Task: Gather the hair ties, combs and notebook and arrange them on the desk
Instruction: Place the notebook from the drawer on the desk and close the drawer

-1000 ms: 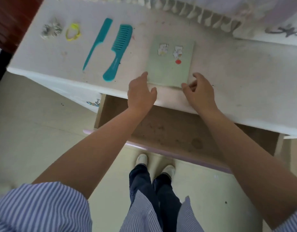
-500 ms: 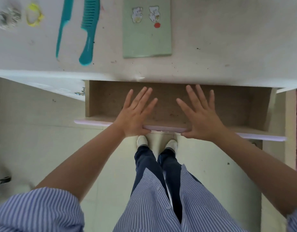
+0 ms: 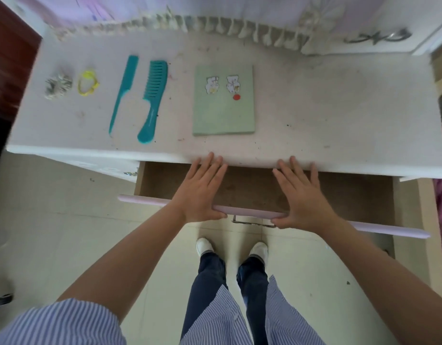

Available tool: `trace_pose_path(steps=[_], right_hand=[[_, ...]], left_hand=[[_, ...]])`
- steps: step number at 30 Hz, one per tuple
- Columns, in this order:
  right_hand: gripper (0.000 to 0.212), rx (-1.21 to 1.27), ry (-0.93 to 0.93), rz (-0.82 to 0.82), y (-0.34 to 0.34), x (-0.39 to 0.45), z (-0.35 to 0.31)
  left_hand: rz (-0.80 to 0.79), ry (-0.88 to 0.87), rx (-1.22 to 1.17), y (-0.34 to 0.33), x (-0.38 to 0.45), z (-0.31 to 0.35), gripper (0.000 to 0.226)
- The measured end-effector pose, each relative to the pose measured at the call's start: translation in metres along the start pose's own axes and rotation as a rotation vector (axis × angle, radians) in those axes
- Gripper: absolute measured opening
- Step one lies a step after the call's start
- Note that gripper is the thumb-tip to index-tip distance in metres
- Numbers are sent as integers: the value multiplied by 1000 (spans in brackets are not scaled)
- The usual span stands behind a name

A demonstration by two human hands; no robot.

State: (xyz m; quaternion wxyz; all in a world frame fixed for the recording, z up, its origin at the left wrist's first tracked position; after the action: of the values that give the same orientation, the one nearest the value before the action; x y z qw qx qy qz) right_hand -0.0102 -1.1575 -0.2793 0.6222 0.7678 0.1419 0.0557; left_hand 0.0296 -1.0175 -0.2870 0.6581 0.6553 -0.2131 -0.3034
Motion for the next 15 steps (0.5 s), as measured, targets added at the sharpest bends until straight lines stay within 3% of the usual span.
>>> trace_pose_path(steps=[5,9,15], right_hand=[[80,12,85,223,29,25,15],[52,49,94,370,50,48,28],[58,132,57,327,43,54,38]], left_hand=[[-8,73,-80,10,24,-8,96],[217,76,-149,42,47,-13,62],[264,91,-159,37,49,-19,50]])
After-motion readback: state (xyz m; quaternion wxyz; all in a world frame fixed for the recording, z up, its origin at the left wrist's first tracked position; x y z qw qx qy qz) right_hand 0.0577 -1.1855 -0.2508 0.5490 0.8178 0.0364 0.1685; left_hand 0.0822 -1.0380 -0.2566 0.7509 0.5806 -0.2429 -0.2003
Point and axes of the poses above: each hand's wrist, its own x-axis towards the middle knuckle, its own y-axis out of the back of the hand, z = x × y, the point moved 10 cm from there along x, towards the middle knuckle, and after that the axes turned 6 degrees about z, right-handed, at the moved point
